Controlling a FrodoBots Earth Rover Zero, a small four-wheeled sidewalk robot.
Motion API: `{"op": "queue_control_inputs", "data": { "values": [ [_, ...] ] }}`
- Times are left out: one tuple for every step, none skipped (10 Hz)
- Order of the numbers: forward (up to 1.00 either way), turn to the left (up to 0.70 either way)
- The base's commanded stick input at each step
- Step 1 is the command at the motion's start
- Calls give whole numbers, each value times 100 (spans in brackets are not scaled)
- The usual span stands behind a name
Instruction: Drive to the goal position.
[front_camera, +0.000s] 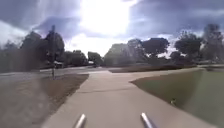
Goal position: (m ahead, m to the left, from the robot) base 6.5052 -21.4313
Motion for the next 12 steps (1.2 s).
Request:
{"op": "queue_control_inputs", "data": {
  "values": [
    [100, 0],
    [100, 0],
    [100, 0],
    [100, 0],
    [100, 0],
    [100, 0],
    [100, 0],
    [100, 0],
    [100, 0],
    [100, 0],
    [100, 0],
    [100, 0]
  ]
}}
